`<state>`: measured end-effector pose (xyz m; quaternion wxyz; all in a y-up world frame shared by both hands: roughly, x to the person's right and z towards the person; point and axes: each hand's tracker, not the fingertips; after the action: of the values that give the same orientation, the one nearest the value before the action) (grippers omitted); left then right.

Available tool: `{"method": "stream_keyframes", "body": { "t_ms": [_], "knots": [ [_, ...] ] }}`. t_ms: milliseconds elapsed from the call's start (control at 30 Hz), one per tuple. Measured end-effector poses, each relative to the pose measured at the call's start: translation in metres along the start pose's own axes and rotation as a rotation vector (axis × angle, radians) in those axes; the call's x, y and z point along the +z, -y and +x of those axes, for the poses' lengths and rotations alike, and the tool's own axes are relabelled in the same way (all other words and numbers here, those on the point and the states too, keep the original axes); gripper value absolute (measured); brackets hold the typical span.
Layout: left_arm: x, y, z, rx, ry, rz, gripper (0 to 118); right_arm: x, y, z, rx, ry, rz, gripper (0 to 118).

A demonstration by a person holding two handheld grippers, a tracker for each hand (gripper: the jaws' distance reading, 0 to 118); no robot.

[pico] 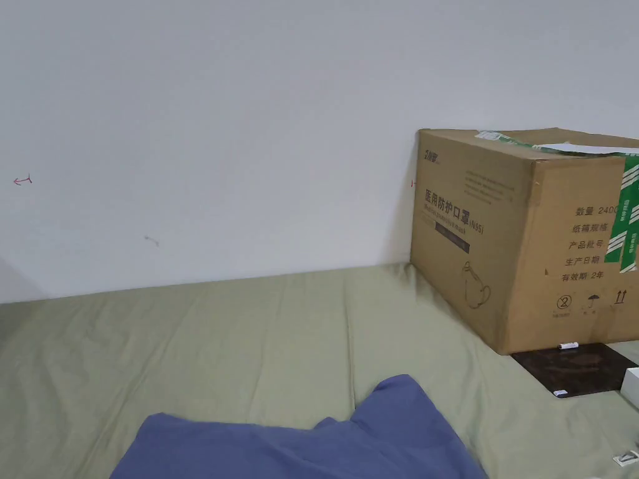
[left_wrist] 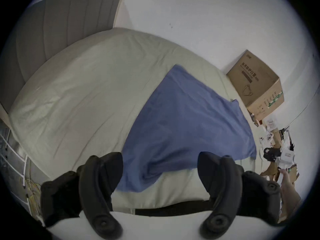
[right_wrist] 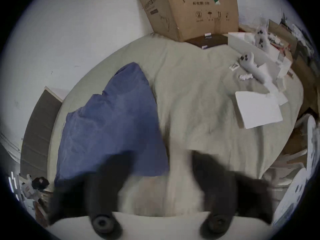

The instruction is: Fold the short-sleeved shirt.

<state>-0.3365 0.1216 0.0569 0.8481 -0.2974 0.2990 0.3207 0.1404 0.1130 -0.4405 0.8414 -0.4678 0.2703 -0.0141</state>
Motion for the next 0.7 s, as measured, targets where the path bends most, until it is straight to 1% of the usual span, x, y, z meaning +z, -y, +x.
{"method": "stream_keyframes", "body": {
  "t_ms": [33, 67, 167, 233, 300, 333, 367, 400, 433, 467, 500, 533, 600, 633, 700],
  "knots": [
    [0.004, -0.006, 0.005, -0.018, 0.000, 0.024, 95, 0.006, -0.002, -0.005, 0.018, -0.016, 0.033, 113],
    [0.009, -0.012, 0.012, -0.039, -0.003, 0.052, 95, 0.014, -0.004, -0.012, 0.034, -0.022, 0.061, 117],
    [0.019, -0.030, 0.038, -0.108, 0.005, 0.139, 95, 0.032, -0.012, -0.035, 0.112, -0.062, 0.107, 117],
    [0.020, -0.047, 0.060, -0.149, 0.040, 0.173, 99, 0.042, -0.018, -0.055, 0.178, -0.066, 0.160, 117],
    [0.017, -0.064, 0.083, -0.185, 0.041, 0.181, 98, 0.049, -0.024, -0.073, 0.223, -0.097, 0.208, 116],
    [0.012, -0.073, 0.094, -0.206, 0.065, 0.173, 96, 0.052, -0.026, -0.081, 0.239, -0.121, 0.231, 114],
    [0.006, -0.082, 0.103, -0.229, 0.086, 0.171, 90, 0.054, -0.029, -0.090, 0.252, -0.166, 0.260, 105],
    [-0.002, -0.092, 0.115, -0.246, 0.113, 0.169, 66, 0.055, -0.032, -0.098, 0.266, -0.194, 0.281, 74],
    [-0.010, -0.100, 0.124, -0.260, 0.139, 0.168, 39, 0.053, -0.036, -0.104, 0.266, -0.216, 0.295, 34],
    [-0.019, -0.107, 0.131, -0.266, 0.139, 0.166, 12, 0.049, -0.039, -0.109, 0.253, -0.237, 0.284, 0],
    [-0.032, -0.115, 0.139, -0.272, 0.133, 0.162, 0, 0.045, -0.041, -0.113, 0.229, -0.241, 0.276, 0],
    [-0.042, -0.122, 0.144, -0.275, 0.137, 0.160, 0, 0.040, -0.042, -0.115, 0.184, -0.260, 0.298, 0],
    [-0.077, -0.146, 0.148, -0.276, 0.192, 0.124, 0, 0.025, -0.049, -0.118, 0.158, -0.348, 0.246, 0],
    [-0.096, -0.158, 0.148, -0.276, 0.178, 0.125, 0, 0.019, -0.051, -0.119, 0.147, -0.343, 0.237, 0],
    [-0.141, -0.187, 0.148, -0.341, 0.107, 0.032, 0, 0.006, -0.057, -0.121, 0.144, -0.312, 0.235, 0]
  ]
}}
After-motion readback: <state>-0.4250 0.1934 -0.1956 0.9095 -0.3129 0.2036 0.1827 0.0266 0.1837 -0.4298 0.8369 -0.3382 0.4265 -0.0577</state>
